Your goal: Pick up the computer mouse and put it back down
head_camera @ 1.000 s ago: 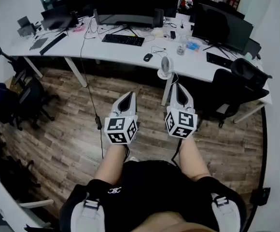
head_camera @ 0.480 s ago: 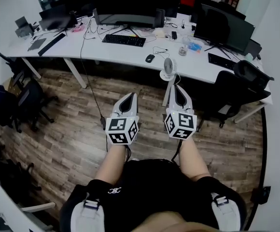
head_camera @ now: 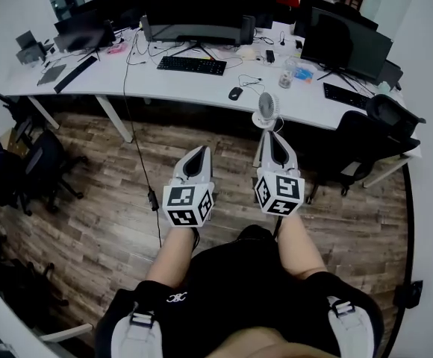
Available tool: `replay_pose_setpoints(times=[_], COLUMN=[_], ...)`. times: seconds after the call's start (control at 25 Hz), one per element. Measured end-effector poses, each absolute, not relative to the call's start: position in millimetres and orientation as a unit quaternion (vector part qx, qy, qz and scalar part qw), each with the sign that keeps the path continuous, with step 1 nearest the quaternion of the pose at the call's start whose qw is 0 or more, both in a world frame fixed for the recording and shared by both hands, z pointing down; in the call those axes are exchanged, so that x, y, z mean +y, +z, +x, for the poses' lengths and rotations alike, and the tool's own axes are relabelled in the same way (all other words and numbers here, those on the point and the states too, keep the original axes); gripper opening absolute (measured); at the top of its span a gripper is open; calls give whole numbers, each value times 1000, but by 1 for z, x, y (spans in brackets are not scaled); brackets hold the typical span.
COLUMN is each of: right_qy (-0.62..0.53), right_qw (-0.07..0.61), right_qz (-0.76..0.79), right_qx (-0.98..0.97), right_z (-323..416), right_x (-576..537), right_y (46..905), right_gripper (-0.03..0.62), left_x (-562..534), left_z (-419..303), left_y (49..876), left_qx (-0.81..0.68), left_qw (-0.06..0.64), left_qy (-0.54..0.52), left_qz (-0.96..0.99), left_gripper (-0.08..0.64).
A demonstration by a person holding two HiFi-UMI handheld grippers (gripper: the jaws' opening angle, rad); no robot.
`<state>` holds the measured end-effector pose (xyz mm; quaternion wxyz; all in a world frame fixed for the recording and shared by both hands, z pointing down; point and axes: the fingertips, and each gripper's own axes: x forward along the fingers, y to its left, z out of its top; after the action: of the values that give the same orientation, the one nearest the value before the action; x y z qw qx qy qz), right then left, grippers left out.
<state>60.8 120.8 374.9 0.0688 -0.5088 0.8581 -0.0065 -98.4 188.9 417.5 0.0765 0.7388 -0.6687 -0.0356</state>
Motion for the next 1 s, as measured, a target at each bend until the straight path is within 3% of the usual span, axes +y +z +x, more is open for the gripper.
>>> replay_pose_setpoints(times=[0.56, 1.0], right_qy=[-16, -19], right_qw=[73, 85], right_qz=[-511, -513], right_qx=[856, 854], right_z=[22, 0], right_x=[48, -90], right_y=[386, 380], right_gripper=[-2, -2], left_x=[125, -19], left_z=[-137, -158], left_y=[429, 418], left_qx=[-673, -668], left_qw=[79, 63], left_qy=[-23, -10], left_qz=[735, 742], left_gripper=[54, 54])
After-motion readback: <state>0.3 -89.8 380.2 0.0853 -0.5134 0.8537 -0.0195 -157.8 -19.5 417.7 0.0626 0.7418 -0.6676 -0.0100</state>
